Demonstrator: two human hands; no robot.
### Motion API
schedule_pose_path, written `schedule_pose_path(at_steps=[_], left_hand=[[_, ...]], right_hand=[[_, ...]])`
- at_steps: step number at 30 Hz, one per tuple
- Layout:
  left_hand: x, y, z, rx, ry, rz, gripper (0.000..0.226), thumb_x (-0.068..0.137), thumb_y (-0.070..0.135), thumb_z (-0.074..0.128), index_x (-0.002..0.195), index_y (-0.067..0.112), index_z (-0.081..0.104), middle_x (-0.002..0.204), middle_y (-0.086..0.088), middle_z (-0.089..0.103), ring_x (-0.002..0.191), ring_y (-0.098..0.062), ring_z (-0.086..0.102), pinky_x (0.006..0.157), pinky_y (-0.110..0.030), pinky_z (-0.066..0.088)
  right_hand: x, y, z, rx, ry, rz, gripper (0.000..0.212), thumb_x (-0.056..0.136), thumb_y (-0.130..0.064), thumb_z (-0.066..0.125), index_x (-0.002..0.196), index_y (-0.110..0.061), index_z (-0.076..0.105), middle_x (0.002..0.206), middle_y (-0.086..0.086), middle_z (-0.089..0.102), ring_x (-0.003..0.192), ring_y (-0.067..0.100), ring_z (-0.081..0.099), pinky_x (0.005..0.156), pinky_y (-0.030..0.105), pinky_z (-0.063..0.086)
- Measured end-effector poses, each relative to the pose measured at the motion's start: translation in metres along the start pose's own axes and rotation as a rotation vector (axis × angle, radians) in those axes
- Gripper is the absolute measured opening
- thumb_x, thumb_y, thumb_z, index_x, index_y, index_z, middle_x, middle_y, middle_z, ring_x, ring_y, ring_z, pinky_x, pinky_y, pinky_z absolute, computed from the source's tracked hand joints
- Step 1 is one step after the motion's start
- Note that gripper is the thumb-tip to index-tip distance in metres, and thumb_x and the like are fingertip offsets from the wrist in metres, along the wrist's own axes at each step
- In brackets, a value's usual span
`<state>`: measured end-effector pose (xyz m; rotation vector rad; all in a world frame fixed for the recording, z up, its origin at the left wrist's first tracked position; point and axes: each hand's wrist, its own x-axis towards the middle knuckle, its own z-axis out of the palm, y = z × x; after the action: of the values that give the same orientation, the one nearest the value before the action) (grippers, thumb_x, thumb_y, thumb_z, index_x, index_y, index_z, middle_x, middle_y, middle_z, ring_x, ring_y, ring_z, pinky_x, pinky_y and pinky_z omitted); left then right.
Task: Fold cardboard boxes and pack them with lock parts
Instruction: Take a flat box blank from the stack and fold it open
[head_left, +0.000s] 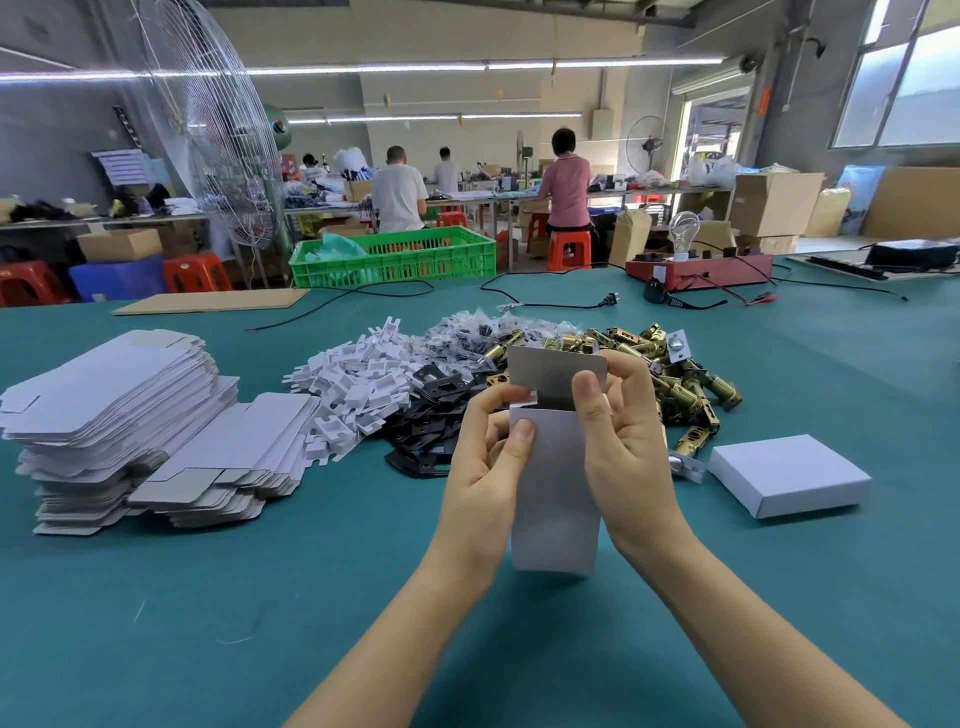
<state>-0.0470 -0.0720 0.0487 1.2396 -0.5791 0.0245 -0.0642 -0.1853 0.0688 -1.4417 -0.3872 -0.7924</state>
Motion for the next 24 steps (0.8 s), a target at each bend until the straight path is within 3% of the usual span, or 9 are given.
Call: schedule_pose_path(at_steps=[9, 14, 20, 24], left_hand=[[-0.002, 0.001, 0.004, 0.031, -0.02, 0.004, 0.019, 0.09, 0.03, 0.051, 0.107, 0.036, 0.056, 0.089, 0.006, 0.059, 0.088, -0.013, 0.053, 0.084, -0.035, 0.043], [-0.005, 0.004, 0.008, 0.05, -0.026, 0.013, 0.019, 0.092, 0.03, 0.046, 0.111, 0.029, 0.051, 0.101, -0.01, 0.053, 0.093, -0.022, 0.047, 0.087, -0.043, 0.04], [-0.004, 0.007, 0.012, 0.136, 0.005, 0.075, 0.015, 0.094, 0.036, 0.041, 0.102, 0.025, 0.047, 0.084, 0.005, 0.047, 0.078, -0.007, 0.044, 0.076, -0.021, 0.041], [-0.003, 0.009, 0.013, 0.127, 0.017, 0.081, 0.018, 0.093, 0.035, 0.041, 0.102, 0.021, 0.048, 0.083, 0.004, 0.048, 0.076, -0.007, 0.044, 0.073, -0.019, 0.041]], right_hand=[[0.001, -0.002, 0.001, -0.03, 0.057, 0.011, 0.021, 0.096, -0.04, 0.037, 0.088, -0.022, 0.045, 0.07, -0.022, 0.042, 0.065, -0.003, 0.038, 0.065, 0.007, 0.035], [0.002, -0.001, 0.001, -0.023, 0.093, 0.092, 0.026, 0.097, -0.044, 0.037, 0.079, -0.027, 0.045, 0.073, -0.012, 0.042, 0.071, 0.006, 0.038, 0.067, 0.015, 0.036], [0.0, -0.006, 0.004, 0.014, 0.092, 0.14, 0.062, 0.09, -0.066, 0.041, 0.089, -0.003, 0.042, 0.085, 0.022, 0.045, 0.083, 0.02, 0.041, 0.078, 0.034, 0.036], [0.001, -0.007, 0.003, 0.025, 0.12, 0.188, 0.053, 0.086, -0.061, 0.045, 0.083, -0.008, 0.042, 0.085, 0.007, 0.044, 0.083, 0.018, 0.04, 0.078, 0.039, 0.034]])
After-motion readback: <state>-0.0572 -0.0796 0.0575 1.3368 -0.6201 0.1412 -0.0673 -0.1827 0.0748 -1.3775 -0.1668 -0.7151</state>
